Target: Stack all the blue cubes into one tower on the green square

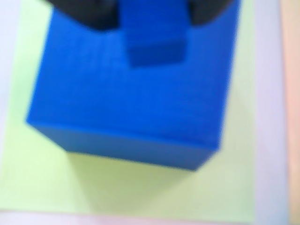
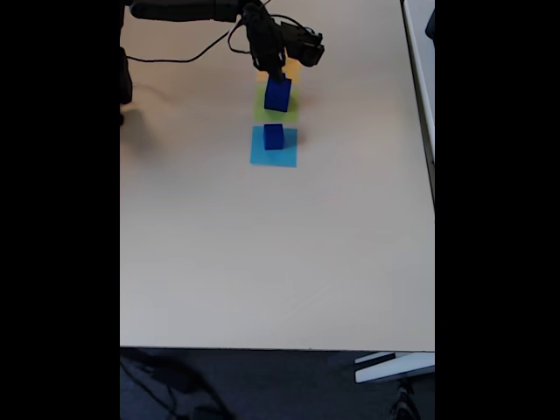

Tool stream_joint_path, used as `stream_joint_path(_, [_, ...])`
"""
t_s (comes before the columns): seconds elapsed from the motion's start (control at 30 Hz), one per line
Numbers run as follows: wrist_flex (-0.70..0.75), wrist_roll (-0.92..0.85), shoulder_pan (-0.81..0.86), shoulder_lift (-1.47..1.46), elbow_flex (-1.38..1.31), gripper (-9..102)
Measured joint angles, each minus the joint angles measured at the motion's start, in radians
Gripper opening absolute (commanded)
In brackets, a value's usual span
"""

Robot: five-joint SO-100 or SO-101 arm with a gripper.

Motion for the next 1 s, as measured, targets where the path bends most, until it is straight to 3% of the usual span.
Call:
stream_joint_path(0.47, [0.078, 0.261, -0.167, -0.138, -0.192, 0])
stream_joint_path(1.0, [0.072, 0.353, -0.218, -0.224, -0.236, 0])
